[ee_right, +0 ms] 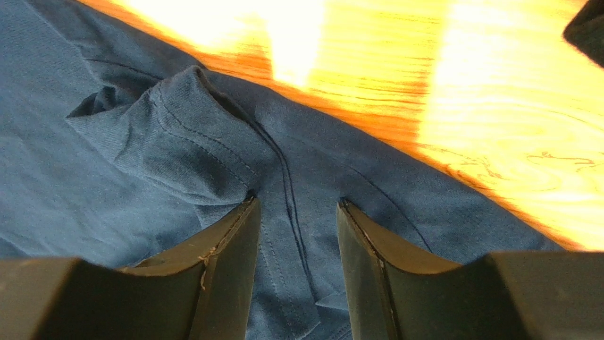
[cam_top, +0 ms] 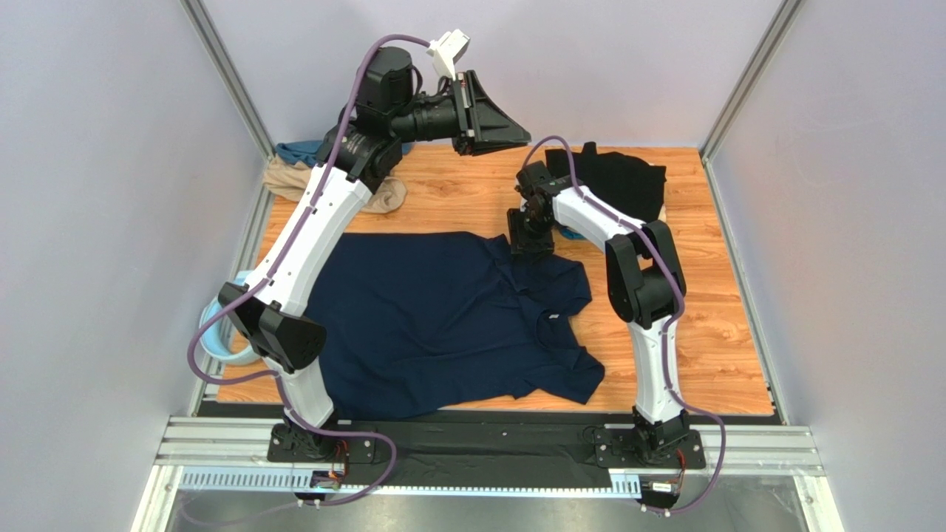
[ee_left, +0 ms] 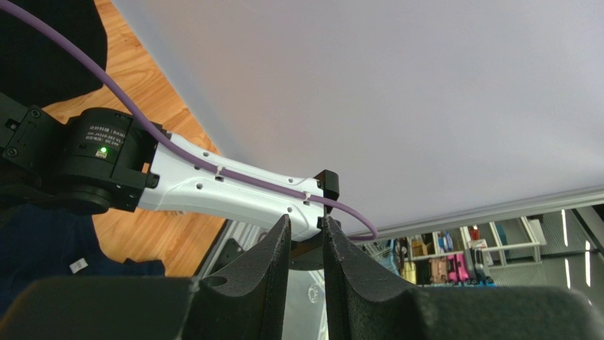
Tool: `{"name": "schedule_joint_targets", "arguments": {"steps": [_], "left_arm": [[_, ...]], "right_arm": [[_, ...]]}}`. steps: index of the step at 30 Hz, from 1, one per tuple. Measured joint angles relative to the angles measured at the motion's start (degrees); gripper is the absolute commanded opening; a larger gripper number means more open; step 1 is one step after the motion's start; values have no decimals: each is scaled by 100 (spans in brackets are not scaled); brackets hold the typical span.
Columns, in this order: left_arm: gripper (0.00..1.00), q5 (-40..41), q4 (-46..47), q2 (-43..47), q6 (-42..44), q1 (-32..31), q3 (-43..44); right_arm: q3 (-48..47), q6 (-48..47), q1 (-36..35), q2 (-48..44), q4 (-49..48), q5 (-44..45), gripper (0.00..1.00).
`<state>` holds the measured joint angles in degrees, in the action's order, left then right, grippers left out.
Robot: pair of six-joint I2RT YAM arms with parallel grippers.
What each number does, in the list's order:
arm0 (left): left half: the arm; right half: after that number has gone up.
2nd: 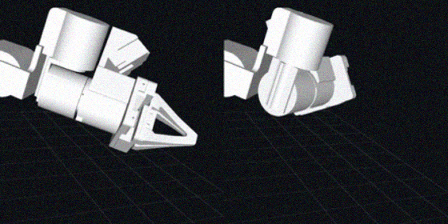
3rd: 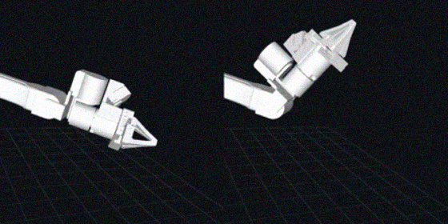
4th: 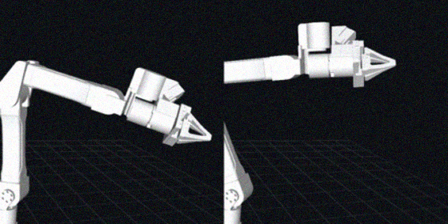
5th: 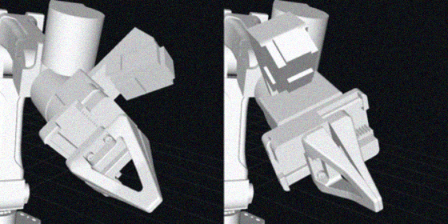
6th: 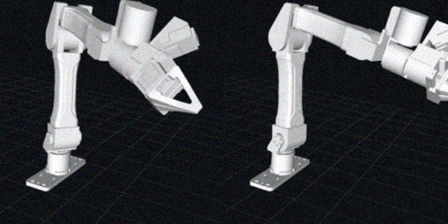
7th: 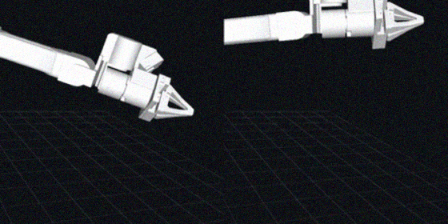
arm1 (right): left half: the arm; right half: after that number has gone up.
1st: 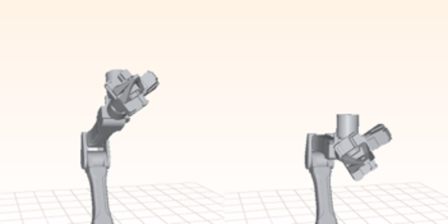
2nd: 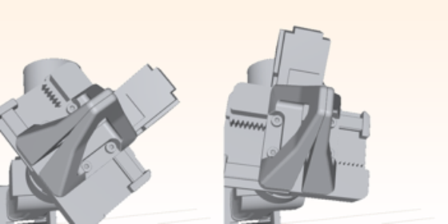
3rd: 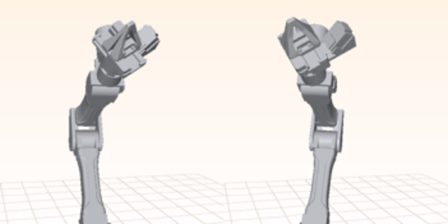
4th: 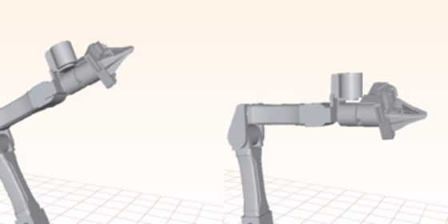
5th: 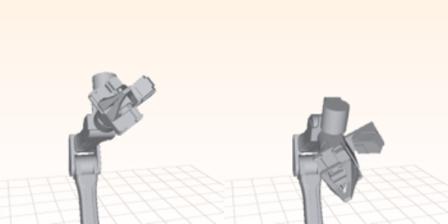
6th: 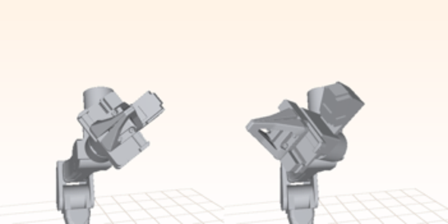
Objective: Fold and stack the t-shirts
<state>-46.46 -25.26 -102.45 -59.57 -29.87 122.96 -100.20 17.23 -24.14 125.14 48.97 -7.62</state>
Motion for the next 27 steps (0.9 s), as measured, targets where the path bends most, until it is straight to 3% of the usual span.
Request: {"name": "schedule_joint_targets", "arguments": {"steps": [18,23,24,25,27], "left_arm": [[29,2,81,59,-2,76,-269],[27,20,-101,426,304,96,-1268],[27,35,-205,481,422,98,-1504],[28,55,-306,527,516,105,-1694],[27,118,-592,632,752,109,-2107]], "right_arm": [[-4,13,192,44,79,321,51],[-2,7,273,2,101,334,51],[9,7,286,-59,116,330,52],[20,2,293,-149,140,330,65],[83,-2,306,-463,142,302,67]]}}
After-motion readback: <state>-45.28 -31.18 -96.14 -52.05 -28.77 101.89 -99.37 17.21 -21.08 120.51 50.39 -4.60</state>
